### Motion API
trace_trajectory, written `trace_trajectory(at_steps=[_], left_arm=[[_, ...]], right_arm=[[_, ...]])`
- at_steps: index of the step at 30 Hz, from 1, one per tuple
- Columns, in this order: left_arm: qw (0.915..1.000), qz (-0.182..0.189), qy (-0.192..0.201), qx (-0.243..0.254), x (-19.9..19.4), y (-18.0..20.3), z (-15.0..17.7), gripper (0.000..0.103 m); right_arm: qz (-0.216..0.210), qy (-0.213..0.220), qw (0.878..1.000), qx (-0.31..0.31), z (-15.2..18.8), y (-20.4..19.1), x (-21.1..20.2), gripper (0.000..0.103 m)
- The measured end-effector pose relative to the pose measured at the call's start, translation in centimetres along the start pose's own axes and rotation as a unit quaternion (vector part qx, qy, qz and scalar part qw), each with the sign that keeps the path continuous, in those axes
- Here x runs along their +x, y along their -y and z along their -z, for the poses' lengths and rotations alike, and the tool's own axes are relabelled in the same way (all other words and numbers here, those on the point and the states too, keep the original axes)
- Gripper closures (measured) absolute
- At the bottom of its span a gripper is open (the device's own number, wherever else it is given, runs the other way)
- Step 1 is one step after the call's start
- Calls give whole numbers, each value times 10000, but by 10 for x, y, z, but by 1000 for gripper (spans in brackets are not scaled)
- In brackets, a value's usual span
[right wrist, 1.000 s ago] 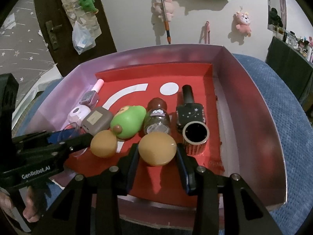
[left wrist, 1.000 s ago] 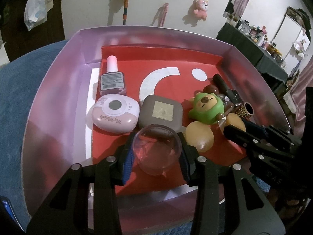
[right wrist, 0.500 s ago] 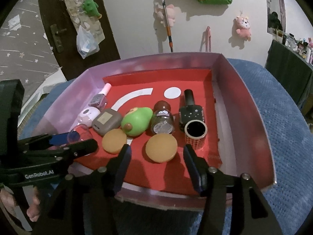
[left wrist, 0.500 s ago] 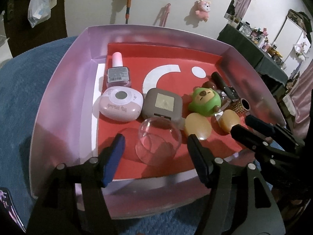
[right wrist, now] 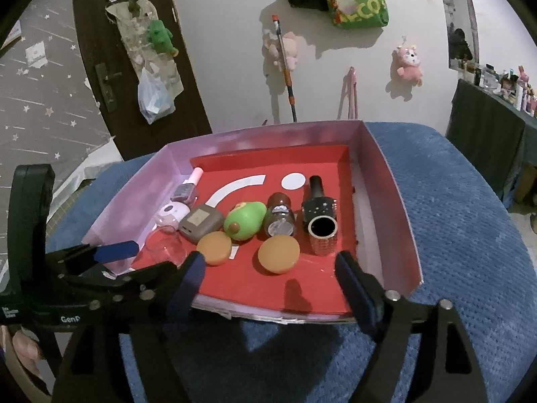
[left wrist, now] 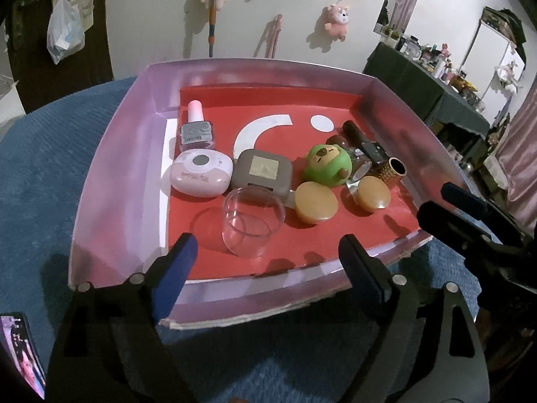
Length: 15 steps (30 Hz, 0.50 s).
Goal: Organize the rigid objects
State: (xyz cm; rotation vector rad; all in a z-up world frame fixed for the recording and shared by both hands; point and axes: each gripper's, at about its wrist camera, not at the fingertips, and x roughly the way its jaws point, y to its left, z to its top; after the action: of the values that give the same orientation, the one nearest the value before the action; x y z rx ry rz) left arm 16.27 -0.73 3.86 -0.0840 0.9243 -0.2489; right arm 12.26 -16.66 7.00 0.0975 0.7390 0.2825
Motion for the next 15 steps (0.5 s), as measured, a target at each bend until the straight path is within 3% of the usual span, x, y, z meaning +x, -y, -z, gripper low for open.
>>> trace_trajectory(at_steps=[4,15], left_arm=[[9999,-63,89,34,-7,1,3,0],[9995,-212,249,-50,-17,-6,12,0]], right_arm=[[19,72,9999,96,4,0,-2,14],[188,152,9997,-48,14,-9,-6,3]])
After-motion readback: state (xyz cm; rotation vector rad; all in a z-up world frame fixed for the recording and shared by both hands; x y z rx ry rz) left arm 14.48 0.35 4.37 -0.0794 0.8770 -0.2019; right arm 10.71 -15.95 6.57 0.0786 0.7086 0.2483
